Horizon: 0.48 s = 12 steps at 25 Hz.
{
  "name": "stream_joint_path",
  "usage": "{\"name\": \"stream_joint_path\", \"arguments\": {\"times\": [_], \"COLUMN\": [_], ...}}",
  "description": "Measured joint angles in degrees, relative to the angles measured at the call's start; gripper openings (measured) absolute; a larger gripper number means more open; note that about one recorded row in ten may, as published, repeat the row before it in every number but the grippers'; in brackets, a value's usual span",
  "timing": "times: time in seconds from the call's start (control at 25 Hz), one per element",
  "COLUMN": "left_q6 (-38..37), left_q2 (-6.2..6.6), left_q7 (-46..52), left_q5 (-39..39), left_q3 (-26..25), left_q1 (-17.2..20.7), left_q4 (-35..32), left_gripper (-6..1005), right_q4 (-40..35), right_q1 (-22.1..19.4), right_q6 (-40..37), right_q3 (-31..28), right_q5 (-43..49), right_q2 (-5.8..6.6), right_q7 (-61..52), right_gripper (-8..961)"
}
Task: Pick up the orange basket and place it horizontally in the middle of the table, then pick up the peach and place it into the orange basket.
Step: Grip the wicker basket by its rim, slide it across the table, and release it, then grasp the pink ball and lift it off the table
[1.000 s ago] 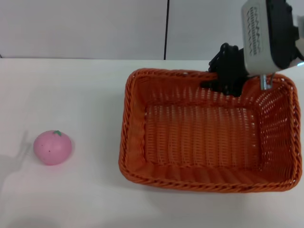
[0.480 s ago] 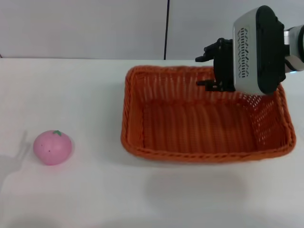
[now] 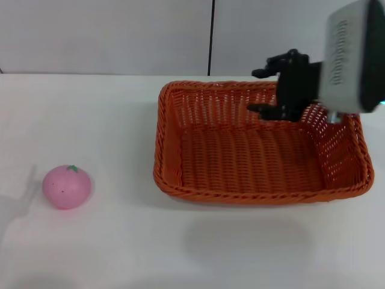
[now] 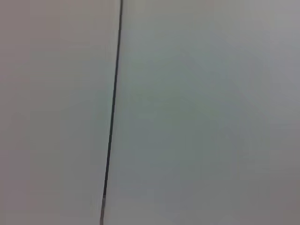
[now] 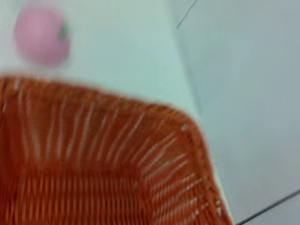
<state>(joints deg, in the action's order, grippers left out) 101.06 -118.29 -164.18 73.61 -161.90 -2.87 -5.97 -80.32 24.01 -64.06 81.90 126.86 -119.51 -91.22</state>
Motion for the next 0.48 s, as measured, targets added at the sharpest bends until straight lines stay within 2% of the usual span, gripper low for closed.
{"name": "stream_joint_path", "arguments": {"times": [0.08,0.16,0.24,0.28,0.32,0.36,0.44,0.48], "left_q6": [-0.4,-1.1,-1.5,-1.8,-1.8,-2.2,-3.3,-5.0], "left_q2": [0.13,0.25,0.43,0.67,0.67,0.81,1.07,1.23], "left_q7": [4.8,10.7,16.5,21.4,21.4,24.5,28.6,32.4], "left_q5": [0.3,0.7,0.8,1.5,1.5,2.9,5.8,10.3], "left_q3": [1.6,5.8,9.9,12.6,12.6,13.9,14.9,15.1], "left_q1": [0.1,0.3,0.7,1.2,1.2,1.4,1.6,1.4], "left_q4": [2.5,7.5,12.9,18.2,18.2,21.6,26.1,29.5], "left_gripper": [829,829,829,829,829,830,830,830], "right_q4": [-1.0,-1.1,-0.3,0.7,1.9,2.6,6.7,12.4], "right_q1": [-3.4,-7.5,-11.2,-13.4,-15.4,-16.4,-19.5,-21.7], "right_q6": [0.0,0.0,0.0,-0.2,-0.7,-1.1,-3.6,-8.2], "right_q3": [-2.2,-4.4,-6.5,-7.9,-9.0,-9.5,-11.3,-13.3], "right_q5": [-7.2,-16.8,-25.6,-30.8,-36.1,-38.2,-48.6,-57.7], "right_q2": [-0.03,-0.04,-0.03,-0.04,-0.03,-0.04,0.08,0.24], "right_q7": [1.1,3.5,6.2,7.6,9.4,10.4,15.7,21.2], "right_gripper": [580,579,579,579,579,578,578,578]}}
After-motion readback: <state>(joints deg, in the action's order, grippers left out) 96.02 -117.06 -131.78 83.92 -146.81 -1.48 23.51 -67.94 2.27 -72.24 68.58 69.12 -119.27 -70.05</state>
